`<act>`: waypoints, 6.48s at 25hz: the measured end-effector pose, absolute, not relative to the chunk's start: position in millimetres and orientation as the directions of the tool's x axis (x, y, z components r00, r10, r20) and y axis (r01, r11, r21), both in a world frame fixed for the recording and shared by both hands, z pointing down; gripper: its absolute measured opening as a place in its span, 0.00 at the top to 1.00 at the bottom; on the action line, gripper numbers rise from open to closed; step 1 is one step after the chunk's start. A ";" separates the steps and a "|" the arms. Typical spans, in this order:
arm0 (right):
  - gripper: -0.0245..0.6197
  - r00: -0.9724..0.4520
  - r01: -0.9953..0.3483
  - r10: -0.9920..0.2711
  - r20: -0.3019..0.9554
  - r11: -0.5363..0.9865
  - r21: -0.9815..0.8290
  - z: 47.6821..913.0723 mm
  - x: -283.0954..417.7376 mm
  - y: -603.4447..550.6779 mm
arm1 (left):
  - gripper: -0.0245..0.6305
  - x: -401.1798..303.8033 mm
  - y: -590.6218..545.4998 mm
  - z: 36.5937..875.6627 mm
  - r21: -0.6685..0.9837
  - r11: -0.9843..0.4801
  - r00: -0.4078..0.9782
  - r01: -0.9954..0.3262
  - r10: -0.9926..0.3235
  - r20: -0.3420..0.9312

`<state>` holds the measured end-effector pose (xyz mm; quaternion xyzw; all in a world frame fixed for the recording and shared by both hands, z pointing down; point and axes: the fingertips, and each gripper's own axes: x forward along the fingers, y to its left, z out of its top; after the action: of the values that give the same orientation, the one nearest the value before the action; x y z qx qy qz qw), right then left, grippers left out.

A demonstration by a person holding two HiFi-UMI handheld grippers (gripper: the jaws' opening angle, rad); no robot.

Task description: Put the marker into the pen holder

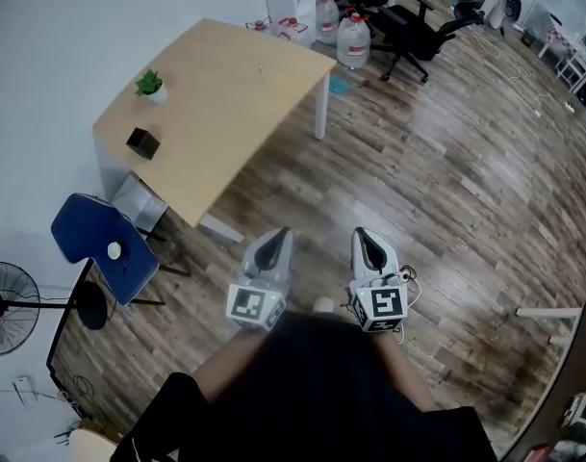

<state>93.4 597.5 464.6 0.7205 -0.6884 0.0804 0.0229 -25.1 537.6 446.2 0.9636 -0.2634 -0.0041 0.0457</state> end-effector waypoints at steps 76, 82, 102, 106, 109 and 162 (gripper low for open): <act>0.96 -0.131 -0.984 -0.969 0.211 0.101 -0.146 476.9 434.0 -108.2 | 0.96 286.7 -156.9 468.2 0.068 -0.766 0.769 -0.639 -0.632 0.096; 0.96 -0.281 -0.953 -0.932 0.230 0.243 -0.182 491.7 449.5 -152.8 | 0.96 309.6 -191.2 474.5 0.046 -0.693 0.692 -0.720 -0.709 0.137; 0.96 -0.444 -0.883 -0.859 0.256 0.371 -0.287 520.2 486.6 -235.4 | 0.96 294.6 -300.6 608.5 0.048 -0.470 0.445 -0.882 -0.794 0.413; 0.96 -0.458 -0.877 -0.851 0.258 0.383 -0.291 522.0 476.9 -246.2 | 0.96 287.6 -322.0 634.1 0.027 -0.469 0.425 -0.883 -0.773 0.472; 0.96 -0.474 -0.873 -0.831 0.290 0.401 -0.277 529.6 466.1 -258.3 | 0.96 286.1 -341.9 649.4 0.010 -0.471 0.412 -0.882 -0.762 0.499; 0.96 -0.513 -0.858 -0.744 0.429 0.454 -0.239 584.1 458.5 -258.8 | 0.89 248.5 -361.2 693.1 0.117 -0.368 0.364 -0.922 -0.728 0.581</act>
<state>458.5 -258.8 584.1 0.4753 -0.8424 0.2167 0.1321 248.5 -361.2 693.1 0.7965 -0.5180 0.2229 0.2182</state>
